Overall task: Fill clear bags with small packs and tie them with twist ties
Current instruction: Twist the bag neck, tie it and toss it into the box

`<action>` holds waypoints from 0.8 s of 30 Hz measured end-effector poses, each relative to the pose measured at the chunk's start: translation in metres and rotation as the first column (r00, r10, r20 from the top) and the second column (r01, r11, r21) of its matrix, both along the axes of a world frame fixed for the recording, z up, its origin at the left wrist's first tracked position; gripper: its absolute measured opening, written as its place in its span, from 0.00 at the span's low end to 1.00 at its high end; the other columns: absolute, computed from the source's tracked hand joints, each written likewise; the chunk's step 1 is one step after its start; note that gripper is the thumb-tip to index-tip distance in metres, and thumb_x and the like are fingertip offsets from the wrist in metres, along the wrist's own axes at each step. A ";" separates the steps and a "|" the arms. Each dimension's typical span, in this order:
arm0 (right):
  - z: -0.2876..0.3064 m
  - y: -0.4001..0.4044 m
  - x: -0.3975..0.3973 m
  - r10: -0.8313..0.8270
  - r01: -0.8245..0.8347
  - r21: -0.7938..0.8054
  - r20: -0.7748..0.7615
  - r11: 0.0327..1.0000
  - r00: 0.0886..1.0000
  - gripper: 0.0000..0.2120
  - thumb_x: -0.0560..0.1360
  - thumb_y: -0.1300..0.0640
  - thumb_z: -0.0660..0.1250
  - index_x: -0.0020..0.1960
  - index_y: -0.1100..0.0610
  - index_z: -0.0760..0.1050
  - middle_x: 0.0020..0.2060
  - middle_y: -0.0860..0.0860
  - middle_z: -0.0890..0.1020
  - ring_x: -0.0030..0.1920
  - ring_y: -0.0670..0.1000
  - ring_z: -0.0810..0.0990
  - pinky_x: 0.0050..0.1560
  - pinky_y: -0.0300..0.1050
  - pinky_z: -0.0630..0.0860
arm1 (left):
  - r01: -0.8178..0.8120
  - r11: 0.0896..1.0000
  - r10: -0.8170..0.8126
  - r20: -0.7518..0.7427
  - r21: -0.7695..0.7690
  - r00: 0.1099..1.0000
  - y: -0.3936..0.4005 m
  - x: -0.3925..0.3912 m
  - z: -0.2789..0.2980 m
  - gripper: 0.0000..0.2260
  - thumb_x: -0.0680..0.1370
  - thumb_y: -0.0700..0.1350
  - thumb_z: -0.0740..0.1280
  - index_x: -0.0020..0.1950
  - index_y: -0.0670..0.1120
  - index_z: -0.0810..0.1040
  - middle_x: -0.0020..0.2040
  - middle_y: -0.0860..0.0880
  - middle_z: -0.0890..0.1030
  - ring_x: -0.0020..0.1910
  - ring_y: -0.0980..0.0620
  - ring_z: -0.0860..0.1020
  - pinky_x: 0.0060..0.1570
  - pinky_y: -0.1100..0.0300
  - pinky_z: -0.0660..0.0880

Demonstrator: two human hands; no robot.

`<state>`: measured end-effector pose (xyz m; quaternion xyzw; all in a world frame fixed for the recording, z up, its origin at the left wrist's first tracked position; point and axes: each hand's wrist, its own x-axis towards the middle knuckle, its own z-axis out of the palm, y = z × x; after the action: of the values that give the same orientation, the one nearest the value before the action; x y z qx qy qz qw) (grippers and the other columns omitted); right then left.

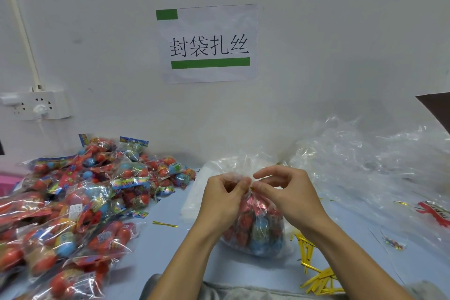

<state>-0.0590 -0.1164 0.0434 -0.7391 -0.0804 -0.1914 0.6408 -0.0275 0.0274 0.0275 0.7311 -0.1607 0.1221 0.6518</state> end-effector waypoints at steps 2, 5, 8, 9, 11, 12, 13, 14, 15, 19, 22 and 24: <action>0.001 -0.001 0.000 0.011 -0.011 0.006 -0.007 1.000 1.000 0.05 0.72 0.67 0.76 0.45 0.59 0.83 0.32 0.51 0.86 0.31 0.43 0.83 0.31 0.31 0.75 | 0.014 1.000 -0.015 -0.026 -0.019 1.000 -0.001 0.000 0.001 0.08 0.80 0.40 0.68 0.44 0.42 0.86 0.40 0.43 0.86 0.43 0.47 0.84 0.44 0.60 0.79; 0.000 -0.002 0.001 0.001 -0.001 -0.013 0.003 1.000 1.000 0.05 0.71 0.66 0.77 0.45 0.59 0.83 0.32 0.51 0.86 0.32 0.42 0.83 0.32 0.31 0.75 | 0.009 0.998 -0.012 -0.058 -0.055 0.998 -0.002 0.000 0.000 0.06 0.79 0.39 0.70 0.45 0.40 0.86 0.40 0.46 0.86 0.39 0.54 0.84 0.40 0.66 0.77; -0.001 -0.004 0.002 -0.006 0.006 -0.047 0.019 0.999 1.000 0.07 0.70 0.65 0.78 0.44 0.58 0.83 0.33 0.51 0.85 0.34 0.43 0.83 0.35 0.33 0.77 | -0.004 0.996 -0.004 -0.086 -0.090 0.996 -0.002 0.001 0.001 0.05 0.78 0.39 0.70 0.46 0.39 0.85 0.39 0.46 0.86 0.38 0.56 0.83 0.39 0.66 0.76; -0.001 -0.004 0.002 -0.011 0.012 -0.065 0.017 0.998 1.000 0.08 0.69 0.64 0.79 0.44 0.57 0.83 0.35 0.51 0.85 0.35 0.43 0.83 0.36 0.34 0.78 | -0.003 0.995 -0.006 -0.094 -0.098 0.996 -0.002 0.001 0.001 0.05 0.78 0.39 0.71 0.45 0.39 0.85 0.37 0.47 0.86 0.37 0.56 0.83 0.37 0.66 0.76; -0.003 -0.004 0.003 -0.019 0.018 -0.105 -0.007 0.994 1.000 0.11 0.66 0.64 0.81 0.45 0.54 0.83 0.40 0.51 0.83 0.37 0.43 0.82 0.38 0.37 0.80 | 0.012 0.995 -0.022 -0.103 -0.097 0.994 -0.002 0.000 0.002 0.06 0.78 0.39 0.71 0.44 0.39 0.85 0.34 0.49 0.85 0.35 0.57 0.82 0.36 0.67 0.75; -0.003 -0.004 0.003 -0.021 0.019 -0.118 -0.018 0.993 1.000 0.12 0.66 0.64 0.81 0.45 0.54 0.82 0.42 0.51 0.82 0.37 0.43 0.81 0.38 0.38 0.80 | 0.023 0.995 -0.033 -0.104 -0.095 0.994 -0.003 -0.001 0.002 0.06 0.78 0.40 0.70 0.44 0.40 0.85 0.34 0.49 0.84 0.35 0.57 0.82 0.36 0.67 0.75; -0.004 -0.004 0.004 -0.024 0.021 -0.126 -0.022 0.992 0.999 0.13 0.66 0.64 0.82 0.45 0.53 0.82 0.42 0.52 0.82 0.37 0.42 0.81 0.38 0.38 0.80 | 0.033 0.995 -0.043 -0.104 -0.097 0.994 -0.003 -0.002 0.002 0.06 0.78 0.40 0.70 0.43 0.41 0.86 0.34 0.50 0.85 0.35 0.57 0.83 0.36 0.68 0.75; -0.004 -0.004 0.005 -0.029 0.027 -0.127 -0.019 0.992 0.999 0.13 0.66 0.64 0.81 0.45 0.53 0.82 0.41 0.52 0.82 0.37 0.41 0.81 0.38 0.37 0.80 | 0.043 0.994 -0.053 -0.102 -0.102 0.993 -0.003 -0.002 0.003 0.06 0.78 0.39 0.70 0.43 0.41 0.86 0.34 0.49 0.85 0.36 0.57 0.83 0.36 0.68 0.75; -0.005 -0.004 0.006 -0.034 0.032 -0.121 -0.017 0.992 0.999 0.13 0.66 0.64 0.81 0.45 0.54 0.81 0.41 0.52 0.83 0.36 0.42 0.82 0.37 0.37 0.80 | 0.051 0.993 -0.062 -0.100 -0.107 0.993 -0.003 -0.003 0.004 0.07 0.78 0.39 0.70 0.42 0.42 0.86 0.34 0.49 0.85 0.36 0.57 0.83 0.36 0.67 0.76; -0.007 -0.003 0.009 -0.040 0.035 -0.080 -0.059 0.996 0.997 0.13 0.67 0.64 0.81 0.45 0.53 0.80 0.38 0.53 0.85 0.35 0.48 0.83 0.36 0.41 0.80 | 0.080 0.990 -0.093 -0.112 -0.115 0.989 -0.001 -0.002 0.004 0.08 0.79 0.39 0.70 0.41 0.40 0.86 0.35 0.46 0.85 0.37 0.55 0.83 0.38 0.65 0.77; -0.008 -0.007 0.012 -0.023 0.022 -0.008 -0.102 1.000 0.995 0.13 0.69 0.65 0.79 0.47 0.54 0.80 0.35 0.54 0.85 0.30 0.47 0.80 0.32 0.37 0.75 | 0.133 0.985 -0.145 -0.105 -0.114 0.984 0.003 -0.003 0.006 0.06 0.77 0.38 0.71 0.41 0.41 0.86 0.39 0.43 0.86 0.40 0.52 0.83 0.39 0.65 0.77; -0.009 -0.011 0.014 -0.038 0.040 0.021 -0.101 0.999 0.994 0.13 0.69 0.66 0.79 0.48 0.54 0.79 0.34 0.54 0.85 0.28 0.46 0.79 0.29 0.35 0.73 | 0.182 0.979 -0.190 -0.102 -0.087 0.976 0.005 -0.004 0.006 0.02 0.74 0.36 0.74 0.46 0.39 0.85 0.43 0.42 0.86 0.44 0.49 0.84 0.44 0.64 0.78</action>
<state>-0.0452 -0.1270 0.0346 -0.7417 -0.0311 -0.1672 0.6488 -0.0314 0.0325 0.0338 0.6927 -0.1875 0.0263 0.6960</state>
